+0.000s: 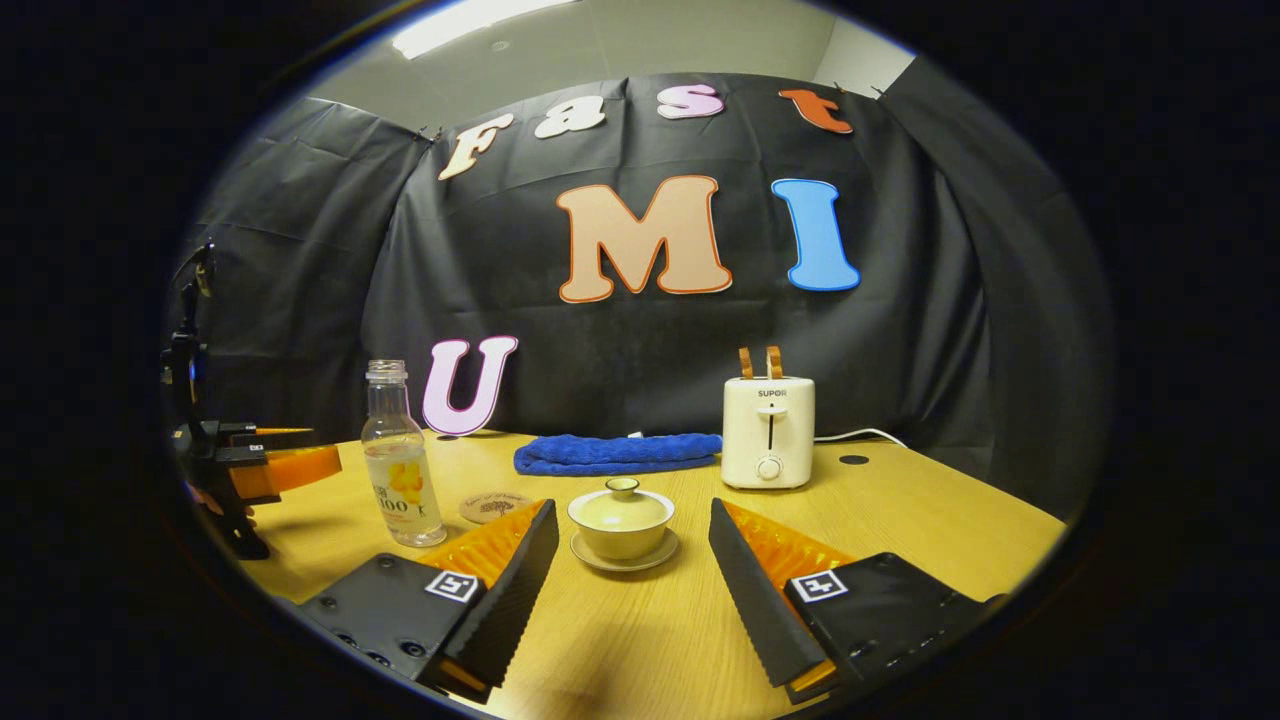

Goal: Open the teacup lid with one hand, grasp the water bottle and pour water into the teacup with the other hand; after pouring, place the water bottle on the coaster and then close the teacup lid.

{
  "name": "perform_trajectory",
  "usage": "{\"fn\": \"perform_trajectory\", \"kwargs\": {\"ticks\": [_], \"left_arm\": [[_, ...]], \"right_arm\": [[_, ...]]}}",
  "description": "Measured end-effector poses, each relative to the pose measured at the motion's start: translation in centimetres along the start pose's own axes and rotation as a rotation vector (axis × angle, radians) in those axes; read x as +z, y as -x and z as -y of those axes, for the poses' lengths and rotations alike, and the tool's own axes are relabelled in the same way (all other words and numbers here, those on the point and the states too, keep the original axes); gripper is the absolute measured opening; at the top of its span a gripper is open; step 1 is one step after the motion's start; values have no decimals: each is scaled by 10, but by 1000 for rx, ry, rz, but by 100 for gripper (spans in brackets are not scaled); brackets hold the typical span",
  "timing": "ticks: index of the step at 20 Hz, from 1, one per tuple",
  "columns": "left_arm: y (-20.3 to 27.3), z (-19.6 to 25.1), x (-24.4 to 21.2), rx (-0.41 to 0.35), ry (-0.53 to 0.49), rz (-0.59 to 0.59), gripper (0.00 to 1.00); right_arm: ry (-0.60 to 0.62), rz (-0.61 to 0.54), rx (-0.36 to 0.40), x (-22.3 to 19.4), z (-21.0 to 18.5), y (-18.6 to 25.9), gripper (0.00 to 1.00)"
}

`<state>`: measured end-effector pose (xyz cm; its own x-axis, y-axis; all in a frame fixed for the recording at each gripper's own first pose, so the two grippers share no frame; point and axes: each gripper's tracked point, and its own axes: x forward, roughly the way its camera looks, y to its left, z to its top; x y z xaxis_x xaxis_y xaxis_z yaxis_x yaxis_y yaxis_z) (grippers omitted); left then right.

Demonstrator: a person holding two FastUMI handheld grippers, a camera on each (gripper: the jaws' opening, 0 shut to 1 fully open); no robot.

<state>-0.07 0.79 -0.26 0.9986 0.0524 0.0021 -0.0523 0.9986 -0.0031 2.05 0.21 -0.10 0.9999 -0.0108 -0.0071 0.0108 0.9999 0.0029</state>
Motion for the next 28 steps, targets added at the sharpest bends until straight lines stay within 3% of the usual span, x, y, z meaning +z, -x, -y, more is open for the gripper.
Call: {"fn": "perform_trajectory", "kwargs": {"ticks": [23,27,28], "left_arm": [[-1,0,0,0,0,-1,96],[-1,0,-1,0,0,-1,95],[-1,0,-1,0,0,-1,95]], "right_arm": [[8,-147,-4,-31,-15,-116,96],[9,-163,-18,-34,-12,-123,65],[5,-161,-14,-32,-14,-123,65]]}}
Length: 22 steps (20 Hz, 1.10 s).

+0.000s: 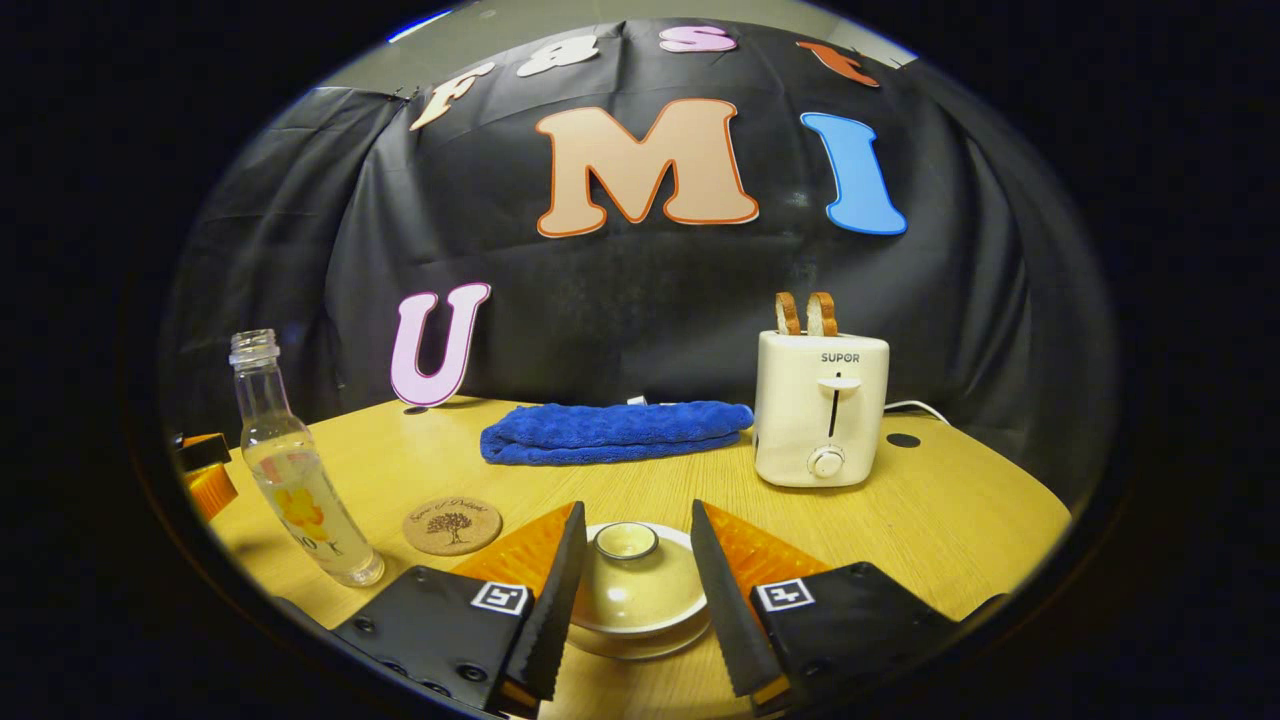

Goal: Open the teacup lid with one hand, grasp the water bottle and pour water into the teacup with the other hand; after pouring, place the water bottle on the coaster and then close the teacup lid.

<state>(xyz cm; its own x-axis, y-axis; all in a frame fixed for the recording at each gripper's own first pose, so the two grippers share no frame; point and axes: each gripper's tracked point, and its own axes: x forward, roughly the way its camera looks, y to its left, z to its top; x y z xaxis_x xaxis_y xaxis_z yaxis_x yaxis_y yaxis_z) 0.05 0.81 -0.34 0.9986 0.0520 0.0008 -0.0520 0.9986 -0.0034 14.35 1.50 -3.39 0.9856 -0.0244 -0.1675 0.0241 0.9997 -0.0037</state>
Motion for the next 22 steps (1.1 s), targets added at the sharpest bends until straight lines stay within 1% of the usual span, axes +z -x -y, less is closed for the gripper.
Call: {"fn": "perform_trajectory", "kwargs": {"ticks": [2,3,4,5,6,7,8,9,13,14,15,16,18,19,20,22], "left_arm": [[0,0,0,0,0,0,95],[0,0,0,0,0,1,95],[0,0,0,0,0,-1,95],[1,0,0,0,0,0,95],[0,0,0,0,0,0,93],[0,0,0,0,0,0,95],[0,0,0,0,0,0,93],[0,0,0,0,0,0,95],[0,0,0,0,0,0,95],[0,0,0,0,0,0,97],[0,0,0,0,0,0,95],[0,0,0,0,0,0,95],[-1,4,0,-17,0,3,95],[-1,7,0,-28,0,3,93],[-1,7,0,-36,1,3,95],[-1,10,0,-52,0,3,95]], "right_arm": [[7,2,2,-2,-1,-2,50],[6,3,18,1,-4,1,43],[6,1,7,-2,-1,-3,38],[8,2,15,-1,-2,-2,34],[10,3,18,-1,-4,-2,34],[10,3,21,-2,-4,-3,34],[11,2,23,-2,-4,-2,34],[13,6,26,-1,-4,-2,34],[23,68,33,8,-6,6,34],[20,84,32,10,-5,9,34],[14,92,35,11,-5,12,34],[7,103,40,11,-5,16,34],[9,114,43,11,-3,25,34],[7,118,41,11,-2,32,34],[0,124,31,12,1,38,34],[-3,143,12,13,6,52,34]]}}
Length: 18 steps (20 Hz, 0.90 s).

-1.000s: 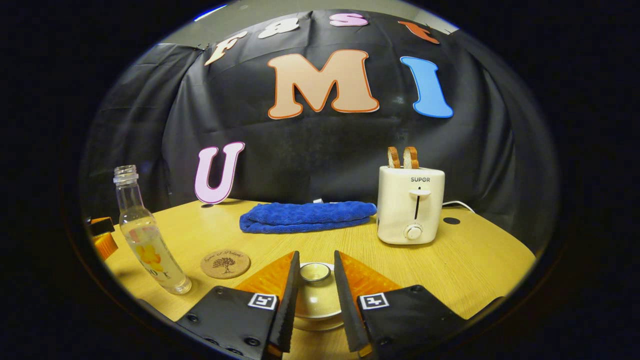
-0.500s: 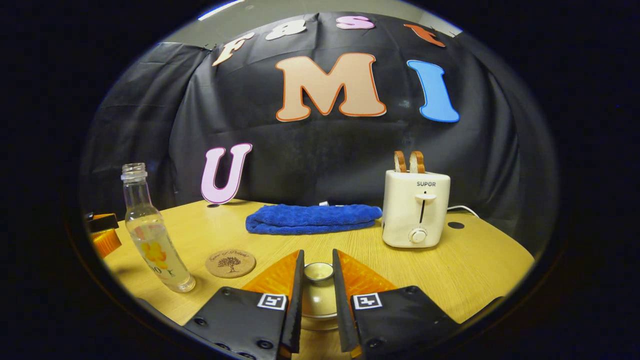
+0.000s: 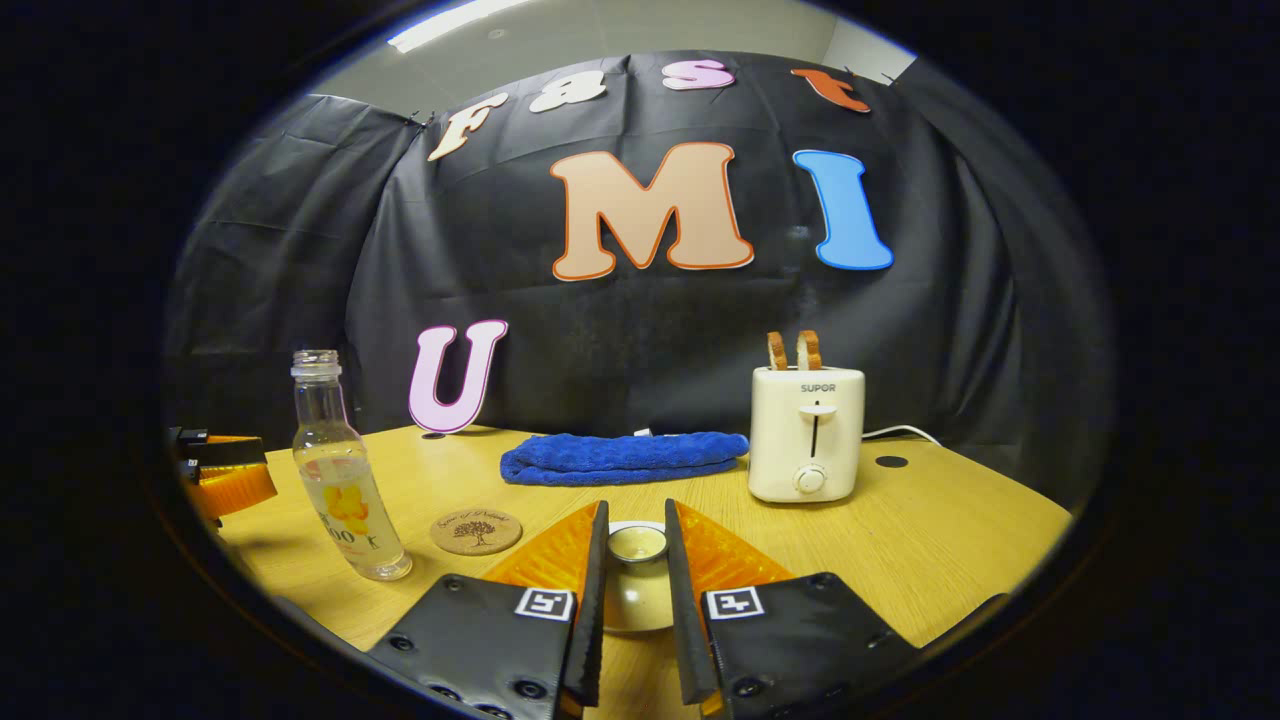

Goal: Open the teacup lid with one hand, grasp the water bottle and pour water into the teacup with the other hand; after pouring, place the water bottle on the coaster and then close the teacup lid.

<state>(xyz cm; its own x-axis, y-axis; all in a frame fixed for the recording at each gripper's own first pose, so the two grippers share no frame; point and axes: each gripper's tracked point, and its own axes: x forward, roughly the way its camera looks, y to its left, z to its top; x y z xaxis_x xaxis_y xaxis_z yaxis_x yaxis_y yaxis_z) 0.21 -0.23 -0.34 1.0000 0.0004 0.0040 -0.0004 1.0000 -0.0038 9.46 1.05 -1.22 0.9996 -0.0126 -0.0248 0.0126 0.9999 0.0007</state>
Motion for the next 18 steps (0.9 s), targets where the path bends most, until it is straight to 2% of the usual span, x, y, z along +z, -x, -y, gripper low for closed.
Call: {"fn": "perform_trajectory", "kwargs": {"ticks": [11,18], "left_arm": [[-22,21,-2,-61,1,-8,95],[-51,34,-9,-94,-5,-49,95]], "right_arm": [[3,31,-60,6,24,76,34],[4,35,-107,9,43,99,34]]}}
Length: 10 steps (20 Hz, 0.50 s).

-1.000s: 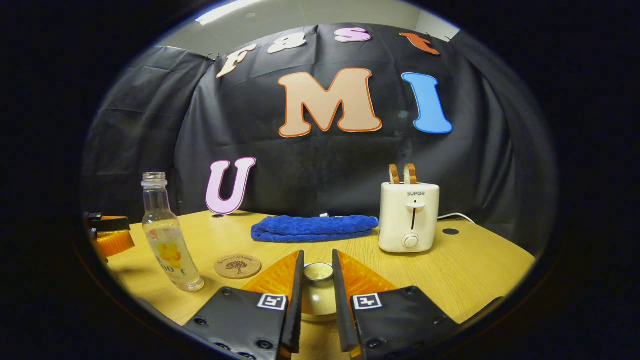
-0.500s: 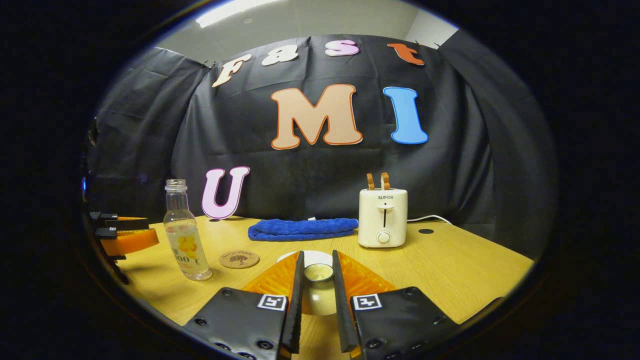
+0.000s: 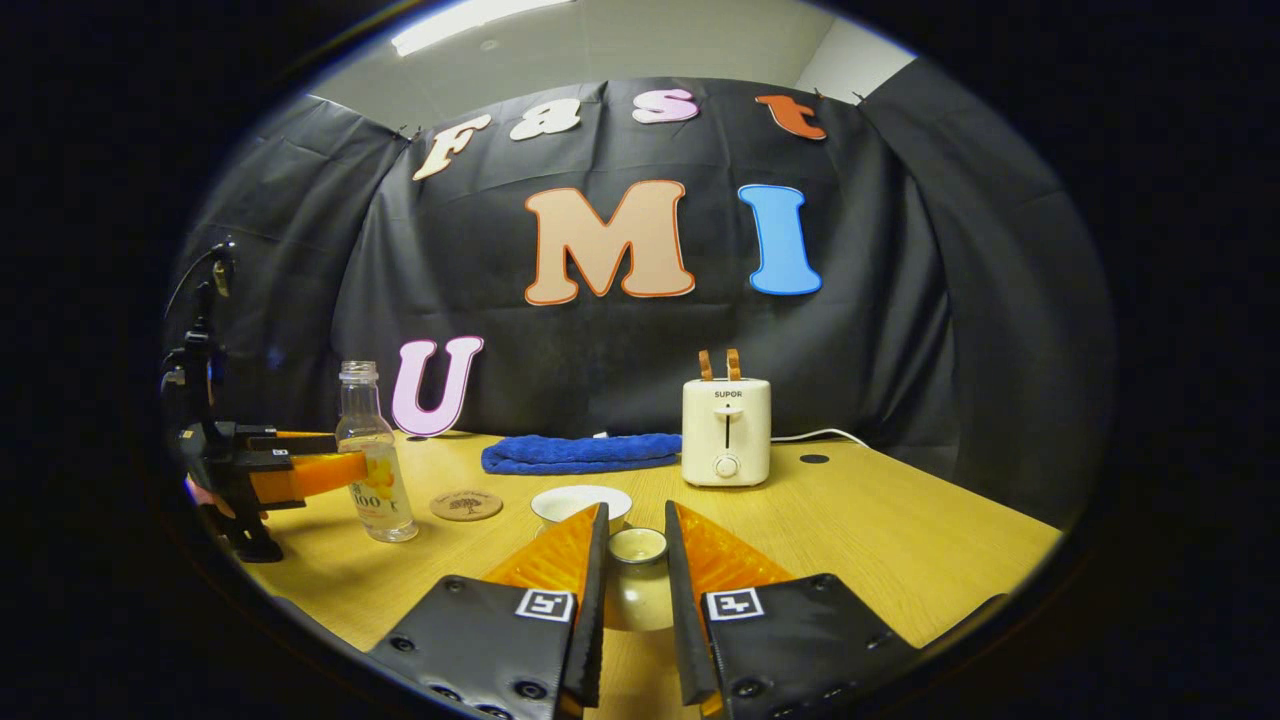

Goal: Open the teacup lid with one hand, grasp the water bottle and pour water into the teacup with the other hand; after pouring, place the water bottle on the coaster and then close the teacup lid.

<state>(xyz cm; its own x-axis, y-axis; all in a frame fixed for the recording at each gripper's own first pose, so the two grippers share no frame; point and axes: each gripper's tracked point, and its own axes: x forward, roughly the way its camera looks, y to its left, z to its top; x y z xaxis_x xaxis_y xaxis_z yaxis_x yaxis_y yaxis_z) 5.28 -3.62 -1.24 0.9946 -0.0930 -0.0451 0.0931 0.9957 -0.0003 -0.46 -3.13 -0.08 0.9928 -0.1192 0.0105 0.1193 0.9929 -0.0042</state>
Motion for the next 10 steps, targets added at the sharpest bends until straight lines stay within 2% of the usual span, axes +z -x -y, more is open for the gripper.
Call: {"fn": "perform_trajectory", "kwargs": {"ticks": [7,10], "left_arm": [[-28,12,-14,-57,-13,-94,95],[-35,15,-24,-69,-17,-149,87]], "right_arm": [[0,0,-1,0,1,3,34],[1,-2,-5,0,2,3,34]]}}
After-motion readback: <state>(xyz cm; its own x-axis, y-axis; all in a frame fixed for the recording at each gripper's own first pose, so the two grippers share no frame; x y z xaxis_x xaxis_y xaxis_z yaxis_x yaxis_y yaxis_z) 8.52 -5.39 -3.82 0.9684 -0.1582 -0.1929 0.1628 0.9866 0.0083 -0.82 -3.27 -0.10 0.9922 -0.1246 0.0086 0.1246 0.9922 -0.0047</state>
